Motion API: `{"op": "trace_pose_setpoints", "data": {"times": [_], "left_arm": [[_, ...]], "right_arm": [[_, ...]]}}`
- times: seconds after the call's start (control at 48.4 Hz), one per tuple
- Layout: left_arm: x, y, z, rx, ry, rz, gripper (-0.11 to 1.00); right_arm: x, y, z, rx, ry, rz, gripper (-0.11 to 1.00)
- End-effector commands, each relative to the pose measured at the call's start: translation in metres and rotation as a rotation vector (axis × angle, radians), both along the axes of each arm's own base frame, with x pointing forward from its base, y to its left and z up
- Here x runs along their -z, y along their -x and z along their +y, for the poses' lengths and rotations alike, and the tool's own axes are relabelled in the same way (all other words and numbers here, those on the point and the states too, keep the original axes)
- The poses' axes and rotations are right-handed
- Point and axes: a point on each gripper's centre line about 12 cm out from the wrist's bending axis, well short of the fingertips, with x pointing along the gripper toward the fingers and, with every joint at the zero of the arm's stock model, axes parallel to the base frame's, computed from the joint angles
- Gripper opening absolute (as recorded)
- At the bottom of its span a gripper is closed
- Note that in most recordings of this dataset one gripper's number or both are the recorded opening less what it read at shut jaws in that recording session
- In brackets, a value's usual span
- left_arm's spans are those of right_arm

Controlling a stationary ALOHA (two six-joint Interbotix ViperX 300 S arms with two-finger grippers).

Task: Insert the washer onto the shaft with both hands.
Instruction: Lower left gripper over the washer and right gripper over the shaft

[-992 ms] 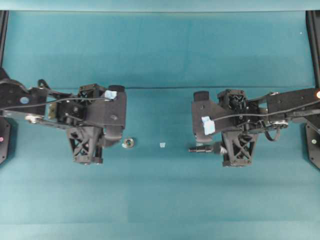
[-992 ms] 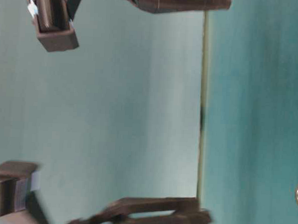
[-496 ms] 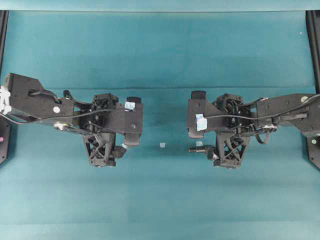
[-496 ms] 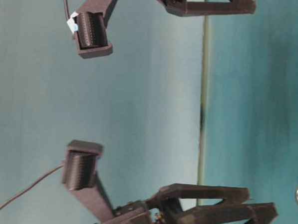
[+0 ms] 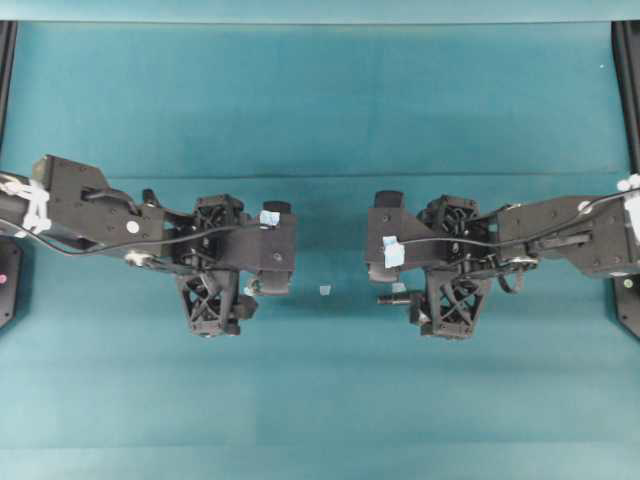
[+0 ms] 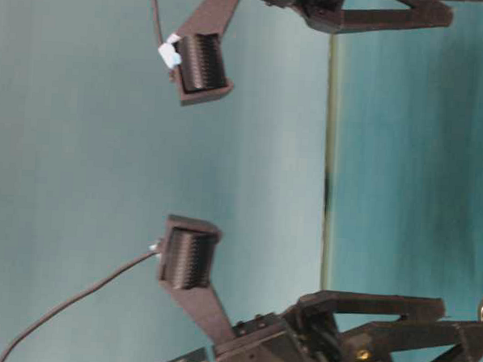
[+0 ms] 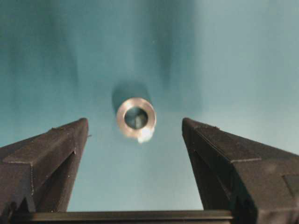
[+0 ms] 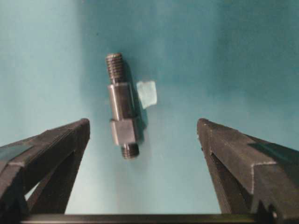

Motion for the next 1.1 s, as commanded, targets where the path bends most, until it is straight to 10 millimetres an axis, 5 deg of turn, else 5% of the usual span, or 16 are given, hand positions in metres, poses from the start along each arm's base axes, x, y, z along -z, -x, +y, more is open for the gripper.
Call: {"op": "trace_pose_setpoints", "data": {"times": [0.0,1.075], "left_arm": [[-0.004,-0.006,0.0,0.0,0.0,-0.023,0.86],[0.015,-0.007,0.0,-0.026,0.014,-0.009,0.86]], "right_arm": [[-0.001,-0.002,0.002,0.01,-0.007,-0.011,0.9],[0.018,0.001,0.003,-0.003,-0.004,-0.008,0.89]]}}
